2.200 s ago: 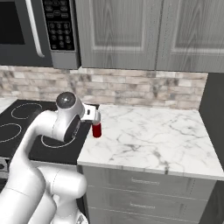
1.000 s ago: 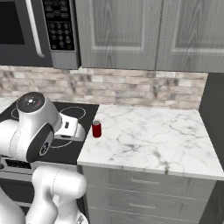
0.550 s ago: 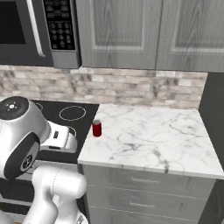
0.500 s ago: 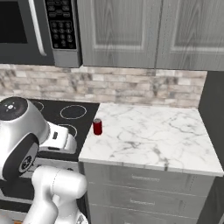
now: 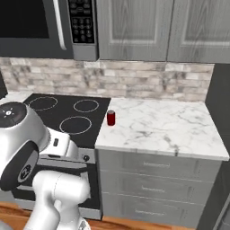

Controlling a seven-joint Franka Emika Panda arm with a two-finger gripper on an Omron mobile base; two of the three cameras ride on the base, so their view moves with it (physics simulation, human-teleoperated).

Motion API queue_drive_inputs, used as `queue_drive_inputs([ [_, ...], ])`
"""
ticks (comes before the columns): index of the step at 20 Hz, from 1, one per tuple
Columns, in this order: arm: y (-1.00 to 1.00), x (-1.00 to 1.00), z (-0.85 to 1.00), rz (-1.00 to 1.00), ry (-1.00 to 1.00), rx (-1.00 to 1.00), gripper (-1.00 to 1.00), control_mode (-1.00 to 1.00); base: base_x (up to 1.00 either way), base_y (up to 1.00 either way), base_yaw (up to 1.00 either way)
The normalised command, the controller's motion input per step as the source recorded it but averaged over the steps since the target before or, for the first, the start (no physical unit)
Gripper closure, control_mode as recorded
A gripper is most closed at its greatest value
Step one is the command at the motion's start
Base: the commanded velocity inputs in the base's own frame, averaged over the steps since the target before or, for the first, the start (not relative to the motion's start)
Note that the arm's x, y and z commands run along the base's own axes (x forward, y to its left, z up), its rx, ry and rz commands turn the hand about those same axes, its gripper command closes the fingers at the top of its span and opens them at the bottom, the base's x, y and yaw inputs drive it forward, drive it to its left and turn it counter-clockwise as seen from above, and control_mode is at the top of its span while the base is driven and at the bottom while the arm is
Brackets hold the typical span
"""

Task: Four empty soda cans are scattered around the kitchen. Gather all the cans and cluster them next to the stove for recycling.

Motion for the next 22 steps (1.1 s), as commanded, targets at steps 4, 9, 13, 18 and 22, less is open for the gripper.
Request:
queue_drive_inputs([
  [4,0.0,0.0,0.0,0.0,0.0,0.0,-1.0,1.0,-0.05,0.94,0.0],
  [9,0.0,0.0,0.0,0.0,0.0,0.0,-1.0,1.0,-0.02,1.0,0.0],
  [13,0.0,0.0,0.0,0.0,0.0,0.0,-1.0,1.0,-0.11,0.93,0.0],
  [18,0.0,0.0,0.0,0.0,0.0,0.0,-1.0,1.0,-0.1,0.87,0.01],
  [22,0.0,0.0,0.0,0.0,0.0,0.0,-1.0,1.0,0.0,0.74,0.02],
])
